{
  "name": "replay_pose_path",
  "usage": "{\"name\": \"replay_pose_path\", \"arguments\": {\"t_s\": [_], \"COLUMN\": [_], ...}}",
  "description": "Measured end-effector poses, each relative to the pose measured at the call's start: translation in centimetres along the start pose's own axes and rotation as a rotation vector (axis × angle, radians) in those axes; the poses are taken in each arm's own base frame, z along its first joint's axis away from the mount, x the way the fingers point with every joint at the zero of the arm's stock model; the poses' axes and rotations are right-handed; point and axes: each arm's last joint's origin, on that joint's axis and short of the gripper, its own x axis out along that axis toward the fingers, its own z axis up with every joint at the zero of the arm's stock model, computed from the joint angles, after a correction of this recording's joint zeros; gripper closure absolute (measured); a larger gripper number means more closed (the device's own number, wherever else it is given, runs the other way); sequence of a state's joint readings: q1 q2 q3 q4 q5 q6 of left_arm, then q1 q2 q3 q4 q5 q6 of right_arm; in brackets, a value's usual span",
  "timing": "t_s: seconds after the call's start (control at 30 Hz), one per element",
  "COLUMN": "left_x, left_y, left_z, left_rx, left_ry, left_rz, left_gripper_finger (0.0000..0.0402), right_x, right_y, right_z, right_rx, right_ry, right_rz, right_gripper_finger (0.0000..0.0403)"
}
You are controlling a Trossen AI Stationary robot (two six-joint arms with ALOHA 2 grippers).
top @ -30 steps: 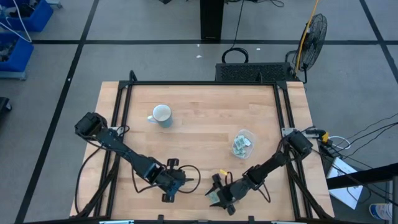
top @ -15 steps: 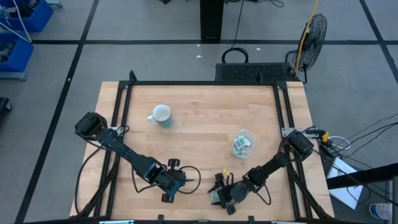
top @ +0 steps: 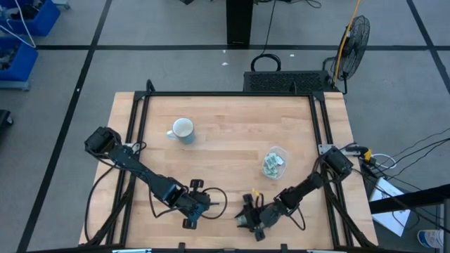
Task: Pick and place Stevia / Truvia into bins
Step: Put the stevia packet into the container
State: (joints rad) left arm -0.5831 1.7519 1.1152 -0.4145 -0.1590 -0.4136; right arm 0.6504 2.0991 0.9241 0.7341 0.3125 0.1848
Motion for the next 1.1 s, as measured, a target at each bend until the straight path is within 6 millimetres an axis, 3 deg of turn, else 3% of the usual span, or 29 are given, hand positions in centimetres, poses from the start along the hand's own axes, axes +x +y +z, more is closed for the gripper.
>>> {"name": "replay_pose_path", "arguments": {"t_s": [0.47,0.67,0.8,0.93,1.1], "left_x": [0.0,0.0,0.0,0.0,0.0], "left_y": [0.0,0.0,0.0,0.0,0.0], "left_z": [0.0,0.0,0.0,0.0,0.0], "left_rx": [0.056,0.073,0.074,0.096,0.100], "left_ry": [0.000,-0.001,-0.001,-0.001,0.000], "left_rz": [0.001,0.000,0.000,0.000,0.001], "left_gripper_finger": [0.0284,0.0284,0.0284,0.0284,0.0284], "right_x": [0.3,-1.3,-4.6,-9.9,-17.3], "right_y": [-3.0,-4.1,-5.1,-6.6,-8.3], "right_z": [1.2,3.2,4.8,6.6,7.7], "right_rx": [-0.014,-0.086,-0.161,-0.194,0.018], "right_ry": [-0.008,0.049,0.187,0.318,0.354], "right_rz": [-0.078,-0.156,-0.352,-0.560,-0.744], "right_gripper_finger": [0.0334,0.0371,0.0391,0.0397,0.0385]}}
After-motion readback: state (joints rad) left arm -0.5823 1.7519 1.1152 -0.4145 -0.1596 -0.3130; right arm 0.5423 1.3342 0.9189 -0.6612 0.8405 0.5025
